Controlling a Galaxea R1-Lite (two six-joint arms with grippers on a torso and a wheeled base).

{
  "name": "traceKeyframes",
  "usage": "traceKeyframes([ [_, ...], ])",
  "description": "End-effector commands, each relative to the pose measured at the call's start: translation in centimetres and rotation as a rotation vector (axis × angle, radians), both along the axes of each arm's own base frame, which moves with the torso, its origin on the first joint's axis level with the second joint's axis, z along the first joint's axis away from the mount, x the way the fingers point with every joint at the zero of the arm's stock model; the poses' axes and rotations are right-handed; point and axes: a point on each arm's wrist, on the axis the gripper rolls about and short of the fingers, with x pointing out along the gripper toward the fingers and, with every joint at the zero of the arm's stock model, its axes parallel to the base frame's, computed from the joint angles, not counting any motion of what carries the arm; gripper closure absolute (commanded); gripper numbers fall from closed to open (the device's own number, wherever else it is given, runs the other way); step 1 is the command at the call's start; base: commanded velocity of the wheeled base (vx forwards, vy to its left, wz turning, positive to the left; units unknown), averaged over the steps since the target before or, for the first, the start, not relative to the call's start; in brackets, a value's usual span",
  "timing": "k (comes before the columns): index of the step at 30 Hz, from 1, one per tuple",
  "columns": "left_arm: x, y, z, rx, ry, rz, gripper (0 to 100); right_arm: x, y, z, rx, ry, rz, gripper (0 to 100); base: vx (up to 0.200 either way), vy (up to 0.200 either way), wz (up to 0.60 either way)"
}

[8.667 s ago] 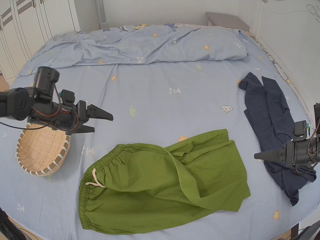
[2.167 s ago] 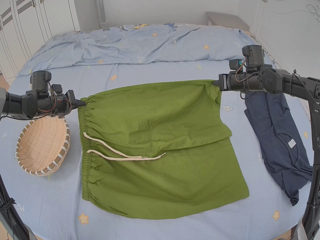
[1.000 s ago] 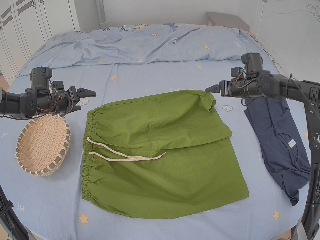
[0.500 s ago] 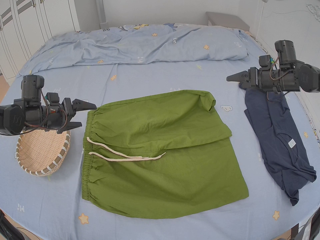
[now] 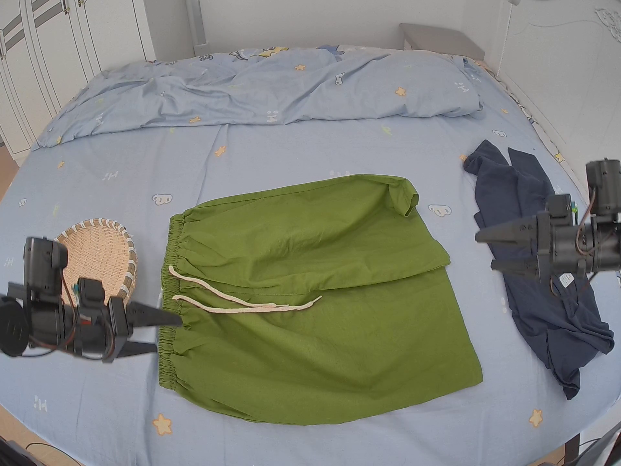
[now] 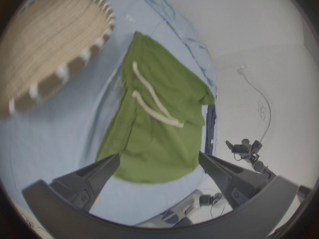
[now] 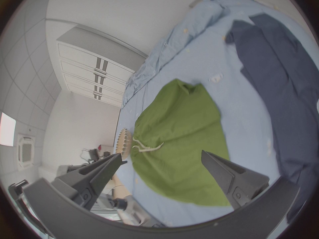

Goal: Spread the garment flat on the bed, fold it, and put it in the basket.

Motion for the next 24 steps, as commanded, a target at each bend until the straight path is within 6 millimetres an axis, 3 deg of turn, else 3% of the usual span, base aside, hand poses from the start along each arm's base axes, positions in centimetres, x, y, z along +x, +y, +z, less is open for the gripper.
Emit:
traceKeyframes([
  [1, -8.7, -0.2, -5.0, 0.008, 0.079, -0.114, 0, -8.4, -0.8, -2.5, 0.173, 0.093, 0.053, 0, 0.0, 0.0, 0.0],
  [5, -8.8, -0.2, -6.6, 0.05, 0.11, -0.18, 0, -8.6, -0.8, -2.8, 0.173, 0.095, 0.069, 0, 0.0, 0.0, 0.0],
  [11, -8.0, 0.7, -7.1, 0.043, 0.136, -0.14, 0, -8.7, -0.7, -3.0, 0.184, 0.094, 0.093, 0, 0.0, 0.0, 0.0],
  [24, -2.4, 1.2, -9.3, 0.03, 0.142, -0.149, 0, -9.2, -0.8, -3.0, 0.197, 0.031, 0.111, 0, 0.0, 0.0, 0.0],
])
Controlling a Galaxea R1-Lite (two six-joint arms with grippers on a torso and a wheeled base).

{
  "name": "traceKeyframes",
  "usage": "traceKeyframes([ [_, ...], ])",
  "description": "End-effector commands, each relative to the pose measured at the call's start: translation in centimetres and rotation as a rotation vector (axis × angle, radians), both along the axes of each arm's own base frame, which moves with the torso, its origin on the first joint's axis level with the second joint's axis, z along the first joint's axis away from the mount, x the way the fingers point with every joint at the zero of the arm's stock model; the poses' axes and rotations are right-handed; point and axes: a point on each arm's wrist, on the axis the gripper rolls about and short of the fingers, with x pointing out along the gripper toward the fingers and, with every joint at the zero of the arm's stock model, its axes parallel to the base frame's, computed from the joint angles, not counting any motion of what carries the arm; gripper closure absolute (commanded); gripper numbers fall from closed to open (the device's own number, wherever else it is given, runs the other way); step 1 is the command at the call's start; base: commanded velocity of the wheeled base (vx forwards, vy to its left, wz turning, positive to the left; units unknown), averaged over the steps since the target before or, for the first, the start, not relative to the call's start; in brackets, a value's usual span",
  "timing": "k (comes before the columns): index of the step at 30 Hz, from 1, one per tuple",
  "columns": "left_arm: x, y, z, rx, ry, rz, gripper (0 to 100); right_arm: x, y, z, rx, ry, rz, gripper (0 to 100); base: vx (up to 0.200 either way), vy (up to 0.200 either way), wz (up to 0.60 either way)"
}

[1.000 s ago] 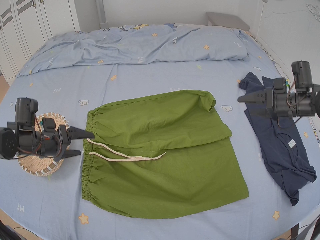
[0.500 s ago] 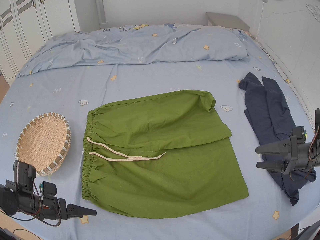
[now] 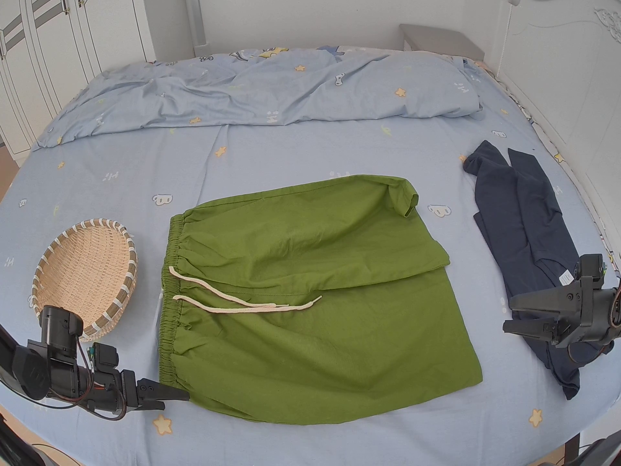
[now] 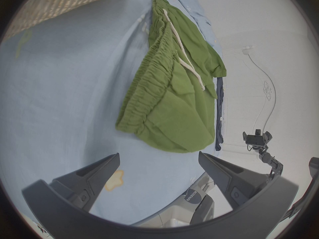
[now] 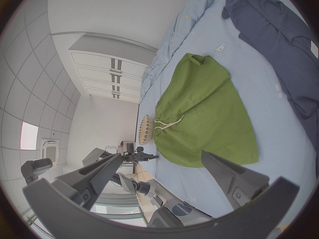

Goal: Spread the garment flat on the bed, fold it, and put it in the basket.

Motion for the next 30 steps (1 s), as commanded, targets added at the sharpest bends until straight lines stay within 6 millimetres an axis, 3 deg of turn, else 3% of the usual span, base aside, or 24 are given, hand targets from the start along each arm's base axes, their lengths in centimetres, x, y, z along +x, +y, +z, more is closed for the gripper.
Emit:
traceKeyframes([
  [1, 2.0, 0.1, -1.4, -0.006, 0.044, -0.003, 0, -0.4, 0.0, 0.1, 0.002, -0.015, 0.001, 0, 0.0, 0.0, 0.0],
  [11, 3.9, 0.6, -1.4, 0.001, -0.025, 0.008, 0, -0.6, -0.1, 0.3, 0.007, -0.023, 0.002, 0, 0.0, 0.0, 0.0],
  [20, 4.4, 0.6, -1.3, 0.004, -0.053, 0.006, 0, -0.6, -0.1, 0.3, 0.007, -0.022, 0.002, 0, 0.0, 0.0, 0.0],
  [21, 4.3, 0.6, -1.3, 0.004, -0.051, 0.009, 100, -0.6, -0.1, 0.3, 0.007, -0.022, 0.002, 0, 0.0, 0.0, 0.0],
  [30, 3.8, 0.7, -1.4, 0.004, -0.043, 0.016, 100, -0.6, -0.1, 0.2, 0.008, -0.017, 0.003, 0, 0.0, 0.0, 0.0],
])
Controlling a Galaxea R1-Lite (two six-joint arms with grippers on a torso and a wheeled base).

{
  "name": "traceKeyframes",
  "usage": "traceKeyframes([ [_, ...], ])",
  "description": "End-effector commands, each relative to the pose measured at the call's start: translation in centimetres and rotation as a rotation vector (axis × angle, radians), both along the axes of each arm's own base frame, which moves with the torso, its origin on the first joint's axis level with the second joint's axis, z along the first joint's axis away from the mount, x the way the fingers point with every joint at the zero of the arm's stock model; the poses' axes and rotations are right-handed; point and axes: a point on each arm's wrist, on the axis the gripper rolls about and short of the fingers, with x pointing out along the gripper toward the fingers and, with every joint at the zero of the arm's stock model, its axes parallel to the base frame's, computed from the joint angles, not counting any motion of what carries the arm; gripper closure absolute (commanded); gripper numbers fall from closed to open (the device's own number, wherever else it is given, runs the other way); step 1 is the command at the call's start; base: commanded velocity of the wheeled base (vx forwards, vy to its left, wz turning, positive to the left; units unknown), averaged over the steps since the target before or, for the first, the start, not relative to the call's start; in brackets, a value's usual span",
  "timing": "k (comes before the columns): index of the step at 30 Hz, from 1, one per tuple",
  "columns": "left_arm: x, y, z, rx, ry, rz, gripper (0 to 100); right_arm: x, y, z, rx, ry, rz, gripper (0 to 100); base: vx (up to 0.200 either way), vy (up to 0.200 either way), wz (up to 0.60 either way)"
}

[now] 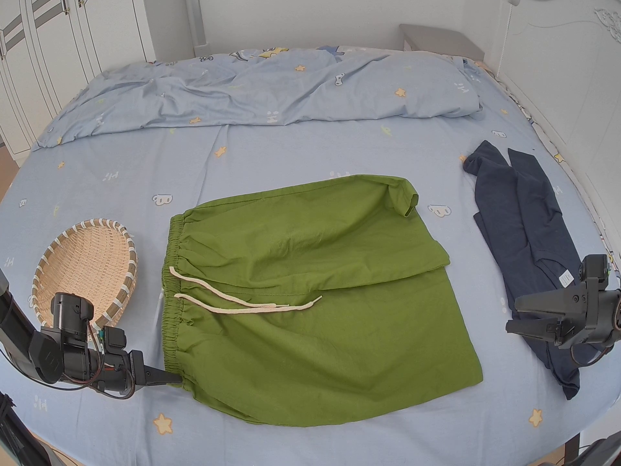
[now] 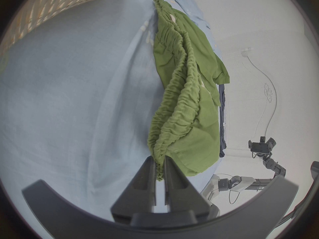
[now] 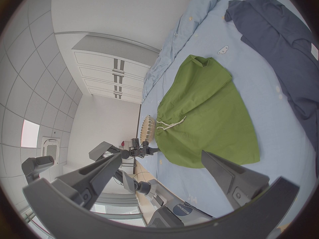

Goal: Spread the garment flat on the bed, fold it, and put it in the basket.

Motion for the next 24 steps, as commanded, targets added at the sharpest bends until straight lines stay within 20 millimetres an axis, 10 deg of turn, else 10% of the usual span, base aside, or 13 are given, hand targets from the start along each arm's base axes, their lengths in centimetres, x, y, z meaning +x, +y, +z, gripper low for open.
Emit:
traceKeyframes([
  [1, -0.4, 0.1, 0.0, -0.002, 0.007, 0.005, 100, 0.0, 0.0, -0.1, 0.0, 0.006, 0.001, 0, 0.0, 0.0, 0.0],
  [24, -4.8, 1.8, -0.9, -0.001, 0.013, 0.034, 100, 2.6, -1.7, -11.5, -0.19, 0.267, 0.073, 0, 0.0, 0.0, 0.0],
])
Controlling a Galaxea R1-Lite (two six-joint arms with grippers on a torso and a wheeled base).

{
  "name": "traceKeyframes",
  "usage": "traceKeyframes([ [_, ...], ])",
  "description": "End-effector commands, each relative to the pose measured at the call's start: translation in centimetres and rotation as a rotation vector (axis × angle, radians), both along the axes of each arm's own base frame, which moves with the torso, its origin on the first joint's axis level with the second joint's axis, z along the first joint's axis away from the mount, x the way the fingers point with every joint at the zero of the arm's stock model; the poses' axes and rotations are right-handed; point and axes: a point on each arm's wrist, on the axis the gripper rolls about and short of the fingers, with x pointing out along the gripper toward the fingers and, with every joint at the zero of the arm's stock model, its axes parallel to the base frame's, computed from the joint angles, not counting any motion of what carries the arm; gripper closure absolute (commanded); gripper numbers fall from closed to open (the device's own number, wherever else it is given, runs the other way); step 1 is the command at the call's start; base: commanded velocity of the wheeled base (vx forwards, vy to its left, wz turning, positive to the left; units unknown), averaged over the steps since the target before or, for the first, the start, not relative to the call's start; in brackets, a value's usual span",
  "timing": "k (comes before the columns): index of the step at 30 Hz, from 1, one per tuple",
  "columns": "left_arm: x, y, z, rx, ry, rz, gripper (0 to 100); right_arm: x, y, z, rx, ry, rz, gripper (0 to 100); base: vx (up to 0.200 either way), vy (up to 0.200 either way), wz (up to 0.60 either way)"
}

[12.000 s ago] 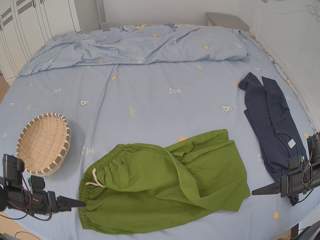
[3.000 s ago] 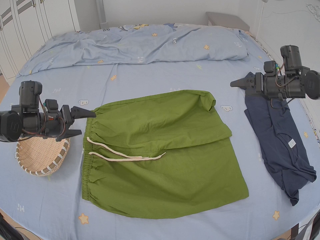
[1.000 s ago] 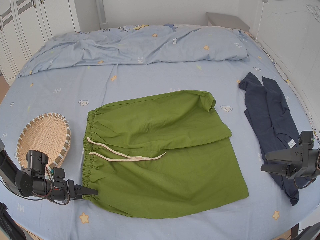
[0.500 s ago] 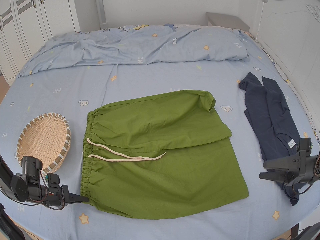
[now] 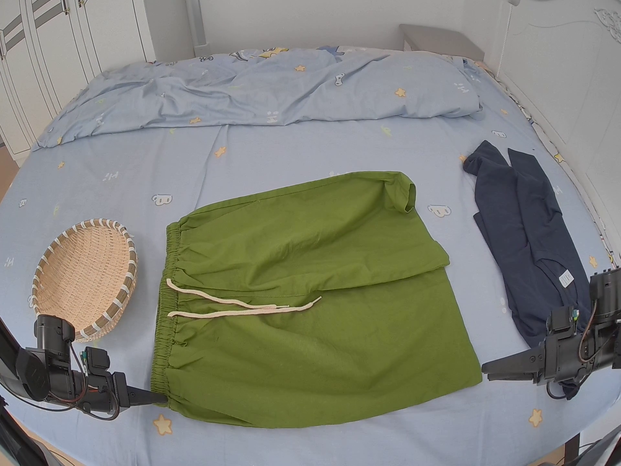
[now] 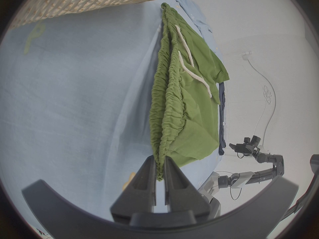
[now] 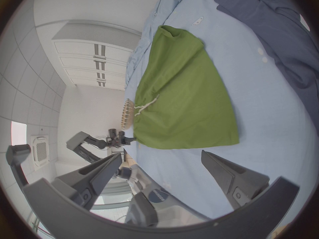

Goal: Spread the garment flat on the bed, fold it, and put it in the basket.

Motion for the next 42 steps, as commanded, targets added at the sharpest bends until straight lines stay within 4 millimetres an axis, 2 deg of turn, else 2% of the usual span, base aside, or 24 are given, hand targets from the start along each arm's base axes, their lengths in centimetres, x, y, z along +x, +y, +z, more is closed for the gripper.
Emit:
traceKeyframes([
  [1, -0.6, 0.1, -0.3, 0.007, 0.002, -0.002, 100, 1.9, -1.1, -4.4, -0.052, 0.132, 0.008, 0, 0.0, 0.0, 0.0],
  [13, -0.7, -0.2, -0.4, 0.0, 0.008, -0.021, 100, 3.0, -2.0, -4.5, -0.051, 0.129, -0.038, 0, 0.0, 0.0, 0.0],
  [26, -0.5, 0.0, -0.3, 0.002, 0.001, -0.012, 100, 5.2, -2.5, -6.0, -0.049, 0.179, -0.052, 0, 0.0, 0.0, 0.0],
  [33, -0.5, -0.1, -0.3, 0.002, 0.001, -0.018, 100, 5.6, -2.5, -6.2, -0.049, 0.179, -0.052, 0, 0.0, 0.0, 0.0],
  [37, -0.4, 0.0, -0.3, 0.003, -0.002, -0.015, 100, 6.3, -2.3, -7.3, -0.047, 0.216, -0.034, 0, 0.0, 0.0, 0.0],
  [42, -0.3, 0.0, -0.4, -0.001, 0.005, -0.017, 100, 6.5, -1.8, -7.4, -0.046, 0.216, -0.012, 0, 0.0, 0.0, 0.0],
])
